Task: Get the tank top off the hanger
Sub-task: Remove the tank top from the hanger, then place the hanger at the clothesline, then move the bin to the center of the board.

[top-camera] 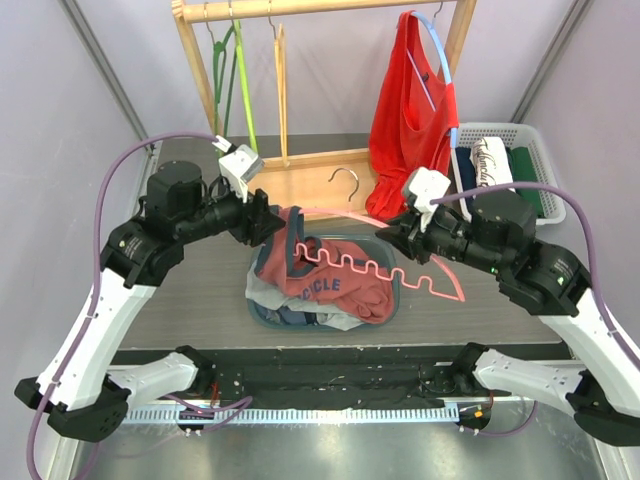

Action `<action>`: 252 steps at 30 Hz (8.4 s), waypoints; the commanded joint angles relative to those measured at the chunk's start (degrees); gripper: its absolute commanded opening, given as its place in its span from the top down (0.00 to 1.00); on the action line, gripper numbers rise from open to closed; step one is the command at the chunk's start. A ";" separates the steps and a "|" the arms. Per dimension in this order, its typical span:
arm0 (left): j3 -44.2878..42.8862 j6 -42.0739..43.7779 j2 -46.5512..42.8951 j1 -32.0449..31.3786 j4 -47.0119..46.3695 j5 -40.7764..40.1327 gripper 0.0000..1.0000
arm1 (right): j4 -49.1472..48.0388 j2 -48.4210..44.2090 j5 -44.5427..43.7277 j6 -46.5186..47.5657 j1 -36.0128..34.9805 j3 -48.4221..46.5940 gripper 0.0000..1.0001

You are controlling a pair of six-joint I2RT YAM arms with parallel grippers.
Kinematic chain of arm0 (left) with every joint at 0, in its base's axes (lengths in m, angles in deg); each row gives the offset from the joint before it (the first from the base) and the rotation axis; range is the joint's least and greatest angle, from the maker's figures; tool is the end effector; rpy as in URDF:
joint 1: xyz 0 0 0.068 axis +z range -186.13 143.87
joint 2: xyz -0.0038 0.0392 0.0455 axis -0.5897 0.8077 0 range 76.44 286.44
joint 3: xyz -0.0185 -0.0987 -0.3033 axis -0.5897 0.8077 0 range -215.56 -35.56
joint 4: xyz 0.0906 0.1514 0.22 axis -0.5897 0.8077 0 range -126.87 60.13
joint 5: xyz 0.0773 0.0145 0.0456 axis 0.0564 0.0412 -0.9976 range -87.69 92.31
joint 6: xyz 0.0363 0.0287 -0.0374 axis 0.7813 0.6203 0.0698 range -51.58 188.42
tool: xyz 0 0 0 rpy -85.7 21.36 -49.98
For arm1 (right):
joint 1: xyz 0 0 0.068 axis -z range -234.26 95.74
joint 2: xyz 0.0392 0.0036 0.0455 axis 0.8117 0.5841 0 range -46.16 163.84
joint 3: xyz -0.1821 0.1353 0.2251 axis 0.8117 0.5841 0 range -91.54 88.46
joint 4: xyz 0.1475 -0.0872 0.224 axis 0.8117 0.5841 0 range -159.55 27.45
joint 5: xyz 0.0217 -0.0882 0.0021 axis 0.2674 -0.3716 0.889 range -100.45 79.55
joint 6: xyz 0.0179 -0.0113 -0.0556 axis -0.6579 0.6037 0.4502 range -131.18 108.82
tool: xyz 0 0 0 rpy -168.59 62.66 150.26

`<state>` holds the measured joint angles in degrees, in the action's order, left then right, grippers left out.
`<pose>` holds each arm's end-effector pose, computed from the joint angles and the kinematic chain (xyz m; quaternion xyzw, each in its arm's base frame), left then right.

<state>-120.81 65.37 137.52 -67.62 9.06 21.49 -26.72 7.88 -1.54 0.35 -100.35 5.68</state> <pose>0.1588 -0.1139 0.5079 0.2911 0.7683 -0.2959 0.4872 0.1028 0.1166 0.5186 -0.4207 0.6658 0.2407 0.5673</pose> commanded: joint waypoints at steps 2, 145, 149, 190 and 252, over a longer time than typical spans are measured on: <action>1.14 -0.73 -1.67 -0.16 -2.16 -0.19 0.47 | -11.63 -5.35 -5.83 5.87 -0.23 2.62 0.99; -6.60 13.33 13.98 -14.74 23.68 -3.45 0.00 | -34.57 44.92 -20.60 20.90 13.57 -39.99 0.98; -6.07 14.39 12.66 -14.74 23.76 -2.57 0.00 | -35.36 46.33 -20.33 20.73 13.48 -43.06 0.99; -6.24 14.12 12.40 -14.75 22.09 -3.36 0.00 | -35.36 51.86 -16.38 18.88 15.23 -49.05 0.99; 13.70 18.60 15.12 -14.57 5.50 -29.28 0.00 | -11.54 -3.96 -32.55 -44.75 2.23 40.68 0.39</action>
<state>-109.14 82.42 152.79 -82.15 20.73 -2.68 -36.45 2.09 -32.47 -39.80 -96.85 46.14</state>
